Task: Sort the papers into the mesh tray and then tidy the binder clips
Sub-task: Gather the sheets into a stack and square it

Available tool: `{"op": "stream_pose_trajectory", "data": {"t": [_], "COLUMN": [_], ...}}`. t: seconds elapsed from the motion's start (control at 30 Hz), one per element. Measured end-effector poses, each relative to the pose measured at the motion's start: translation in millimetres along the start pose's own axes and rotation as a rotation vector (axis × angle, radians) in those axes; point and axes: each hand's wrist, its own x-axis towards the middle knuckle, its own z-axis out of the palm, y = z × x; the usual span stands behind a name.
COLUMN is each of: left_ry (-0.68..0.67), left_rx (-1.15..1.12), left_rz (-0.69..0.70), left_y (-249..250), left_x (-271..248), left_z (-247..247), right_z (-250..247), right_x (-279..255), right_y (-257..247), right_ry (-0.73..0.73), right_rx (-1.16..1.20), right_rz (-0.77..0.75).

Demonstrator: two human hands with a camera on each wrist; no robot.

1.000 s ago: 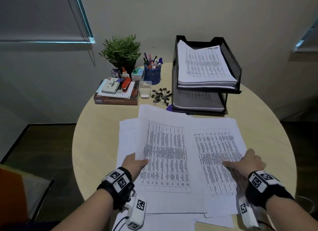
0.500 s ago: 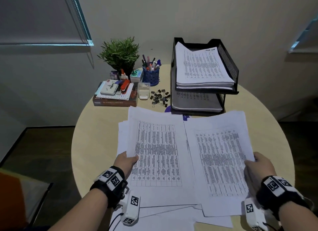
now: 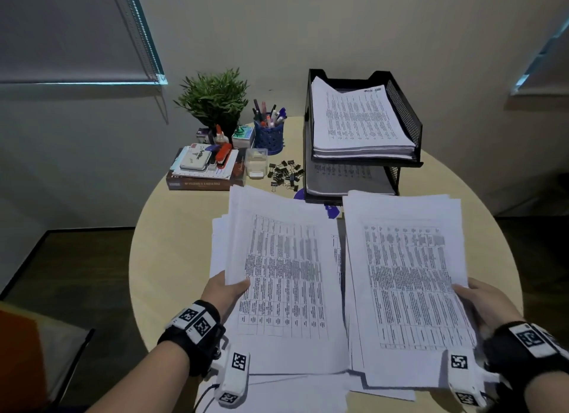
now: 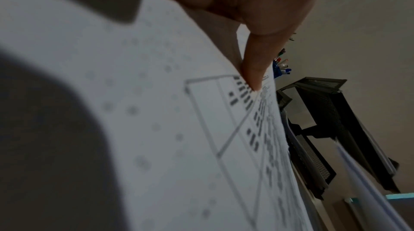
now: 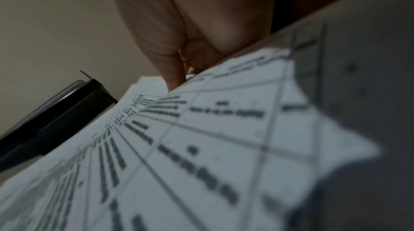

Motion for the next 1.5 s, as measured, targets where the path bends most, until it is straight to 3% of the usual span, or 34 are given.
{"op": "stream_pose_trajectory", "data": {"t": [0.17,0.3,0.5,0.7,0.9,1.1,1.37,1.43,1.5], "left_ry": [-0.093,-0.070,0.050,-0.021,-0.048,-0.130,-0.218,-0.231,-0.232], "left_rx": [-0.065,-0.048,0.043,0.008,-0.069,0.019,0.128,0.124,0.100], "left_rz": [-0.005,0.045,0.007,-0.045,-0.171,-0.070,-0.033,0.003,0.012], "left_y": [-1.3,-1.4,-13.3,-5.7,-9.0,-17.0,-8.9,-7.5,-6.3], "left_x": [-7.9,-8.2,0.3,-7.5,0.4,11.7,-4.8,-7.0,-7.7], "left_z": [5.8,10.8,21.2,31.5,45.0,51.9,57.0,55.4,51.2], "right_z": [15.3,18.0,21.3,28.0,59.3,90.8,127.7,128.2,121.8], "right_x": [-9.5,-14.3,-19.9,-30.0,-26.3,-40.9,-40.5,-28.4,-19.4], "right_y": [-4.6,-19.8,-39.7,-55.0,-13.0,5.3,20.9,28.6,34.8], "right_ry": [-0.097,-0.179,-0.202,-0.192,-0.124,-0.079,-0.189,-0.218,-0.249], "right_rx": [0.040,0.053,0.085,0.189,-0.068,-0.386,-0.738,-0.735,-0.566], "right_rz": [0.001,-0.023,-0.046,-0.033,-0.012,-0.101,-0.179,-0.200,-0.182]}}
